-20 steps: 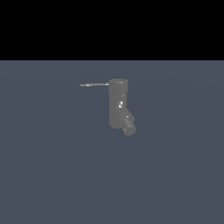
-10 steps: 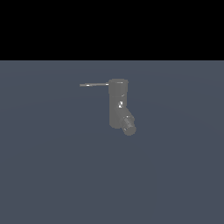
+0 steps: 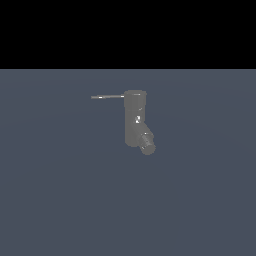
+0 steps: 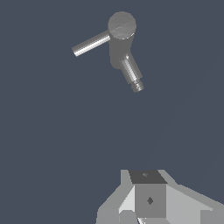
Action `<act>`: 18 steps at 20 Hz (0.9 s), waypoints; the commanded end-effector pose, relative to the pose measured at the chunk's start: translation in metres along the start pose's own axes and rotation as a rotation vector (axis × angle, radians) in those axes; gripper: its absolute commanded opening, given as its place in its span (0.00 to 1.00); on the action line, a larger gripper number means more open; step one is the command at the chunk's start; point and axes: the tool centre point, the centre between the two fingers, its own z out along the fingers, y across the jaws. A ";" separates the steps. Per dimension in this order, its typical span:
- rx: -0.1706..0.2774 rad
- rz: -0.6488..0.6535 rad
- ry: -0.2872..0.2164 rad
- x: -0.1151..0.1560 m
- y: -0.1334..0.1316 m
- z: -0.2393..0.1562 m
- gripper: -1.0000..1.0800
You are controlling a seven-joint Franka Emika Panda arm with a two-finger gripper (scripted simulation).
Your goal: Turn on the faucet by rotating a designated handle.
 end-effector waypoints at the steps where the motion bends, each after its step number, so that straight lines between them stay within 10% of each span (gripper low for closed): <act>1: 0.000 0.052 0.000 0.007 -0.012 0.012 0.00; 18: 0.000 0.398 -0.003 0.072 -0.084 0.089 0.00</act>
